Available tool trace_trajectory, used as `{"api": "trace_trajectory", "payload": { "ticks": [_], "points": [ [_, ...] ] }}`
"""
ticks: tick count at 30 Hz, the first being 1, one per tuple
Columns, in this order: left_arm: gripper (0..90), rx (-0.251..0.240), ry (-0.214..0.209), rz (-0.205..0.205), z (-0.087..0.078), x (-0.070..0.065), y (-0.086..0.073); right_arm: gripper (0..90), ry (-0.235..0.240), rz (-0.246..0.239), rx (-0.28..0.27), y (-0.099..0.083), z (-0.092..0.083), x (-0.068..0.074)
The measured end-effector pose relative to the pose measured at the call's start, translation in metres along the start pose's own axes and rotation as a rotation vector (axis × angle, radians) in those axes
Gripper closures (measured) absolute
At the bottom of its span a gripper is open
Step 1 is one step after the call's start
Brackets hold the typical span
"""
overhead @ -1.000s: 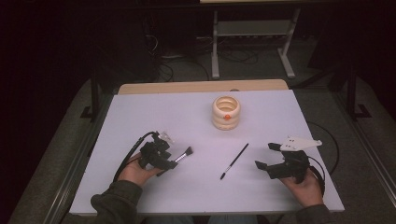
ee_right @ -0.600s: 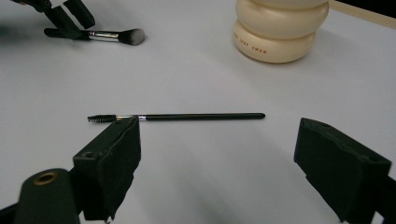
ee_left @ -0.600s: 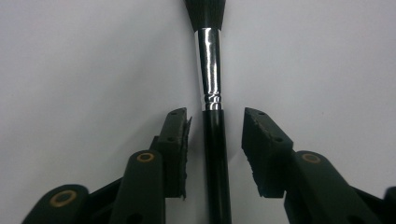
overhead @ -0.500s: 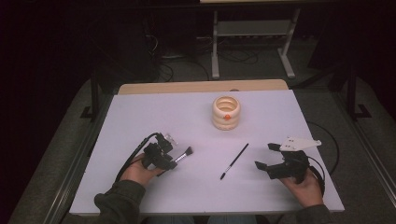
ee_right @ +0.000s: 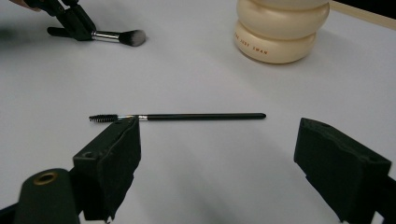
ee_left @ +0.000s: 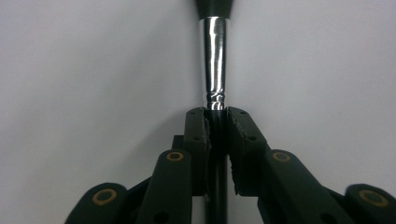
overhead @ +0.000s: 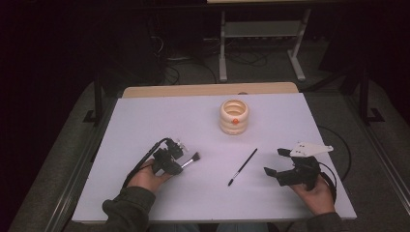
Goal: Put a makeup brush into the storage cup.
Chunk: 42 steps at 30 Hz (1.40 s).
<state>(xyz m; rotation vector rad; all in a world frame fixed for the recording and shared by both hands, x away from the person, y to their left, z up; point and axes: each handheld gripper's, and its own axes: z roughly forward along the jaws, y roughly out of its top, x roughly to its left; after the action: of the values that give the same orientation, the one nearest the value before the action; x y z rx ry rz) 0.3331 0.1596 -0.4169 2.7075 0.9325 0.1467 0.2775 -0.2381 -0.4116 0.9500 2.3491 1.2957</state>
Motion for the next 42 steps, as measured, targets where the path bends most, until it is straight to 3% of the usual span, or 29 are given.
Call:
{"api": "trace_trajectory", "payload": {
  "ticks": [10,21,24,30,42],
  "points": [
    [80.0,0.023,-0.010,0.003,-0.001,0.002,0.003,13.8,0.007,-0.004,0.010,0.000,0.002,0.002],
    [80.1,-0.034,-0.026,-0.002,-0.007,0.004,-0.002,13.9,0.017,0.001,0.021,0.000,0.007,0.003],
    [80.0,-0.073,-0.040,-0.017,-0.013,0.004,-0.004,13.9,0.023,0.004,0.023,0.001,0.008,0.005],
    [80.0,-0.133,-0.072,0.004,-0.025,0.003,-0.007,13.9,0.043,0.009,0.017,0.004,0.010,0.007],
    [80.0,-0.324,-0.160,0.029,-0.051,-0.001,-0.013,13.6,0.141,0.007,0.025,0.023,0.020,0.020]
  ]
}}
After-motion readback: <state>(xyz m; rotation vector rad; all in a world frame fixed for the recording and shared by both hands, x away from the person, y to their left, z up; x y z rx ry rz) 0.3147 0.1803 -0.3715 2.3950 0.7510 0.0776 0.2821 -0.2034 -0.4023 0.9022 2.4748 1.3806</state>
